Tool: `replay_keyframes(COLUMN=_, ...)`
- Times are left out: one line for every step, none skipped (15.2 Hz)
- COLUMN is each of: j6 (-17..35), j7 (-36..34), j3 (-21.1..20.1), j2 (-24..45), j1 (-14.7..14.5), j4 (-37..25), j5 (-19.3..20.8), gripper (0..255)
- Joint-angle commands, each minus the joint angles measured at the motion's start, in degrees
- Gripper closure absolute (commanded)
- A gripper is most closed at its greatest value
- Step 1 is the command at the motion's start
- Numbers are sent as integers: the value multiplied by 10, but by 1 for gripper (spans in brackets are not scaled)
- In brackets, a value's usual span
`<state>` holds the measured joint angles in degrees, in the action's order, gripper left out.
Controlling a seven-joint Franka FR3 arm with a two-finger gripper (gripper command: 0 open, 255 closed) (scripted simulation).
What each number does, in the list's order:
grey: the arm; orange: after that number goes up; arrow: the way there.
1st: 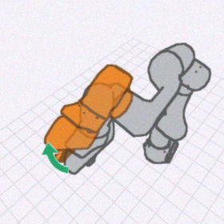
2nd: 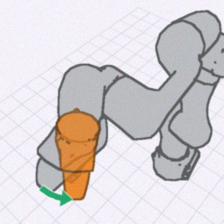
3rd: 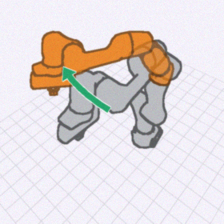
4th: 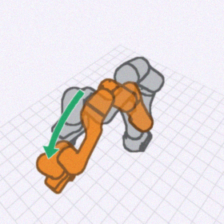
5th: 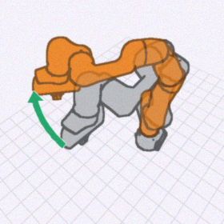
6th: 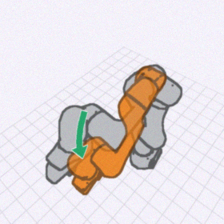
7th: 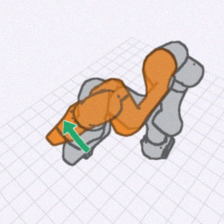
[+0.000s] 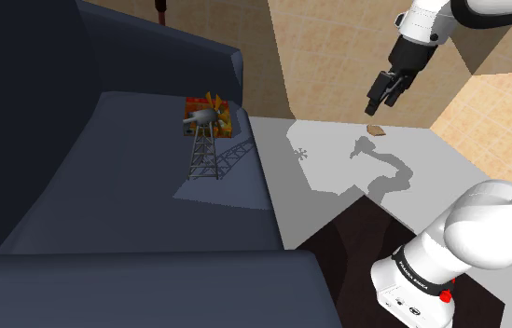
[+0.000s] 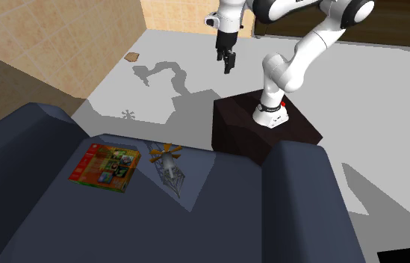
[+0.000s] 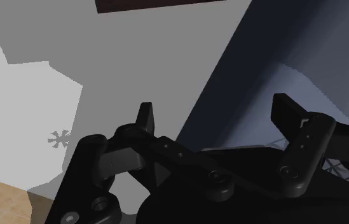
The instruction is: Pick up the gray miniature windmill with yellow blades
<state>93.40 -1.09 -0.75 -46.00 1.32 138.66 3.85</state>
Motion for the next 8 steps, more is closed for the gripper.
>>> replay_keyframes(j6=0, j7=0, j3=0, j2=0, j1=0, j4=0, j5=0, gripper=0)
replay_keyframes(j6=5, j7=-30, j3=-15, j2=3, j1=0, j4=3, j5=-12, gripper=0)
replay_keyframes(j6=11, j7=-61, j3=-31, j2=8, j1=1, j4=5, j5=-24, gripper=0)
replay_keyframes(j6=17, j7=-91, j3=-47, j2=14, j1=2, j4=5, j5=-36, gripper=0)
replay_keyframes(j6=24, j7=-121, j3=-62, j2=21, j1=3, j4=5, j5=-47, gripper=0)
replay_keyframes(j6=31, j7=-151, j3=-78, j2=30, j1=4, j4=3, j5=-58, gripper=0)
replay_keyframes(j6=38, j7=-180, j3=-93, j2=39, j1=6, j4=1, j5=-69, gripper=0)
replay_keyframes(j6=46, j7=-210, j3=-109, j2=50, j1=8, j4=-3, j5=-79, gripper=0)
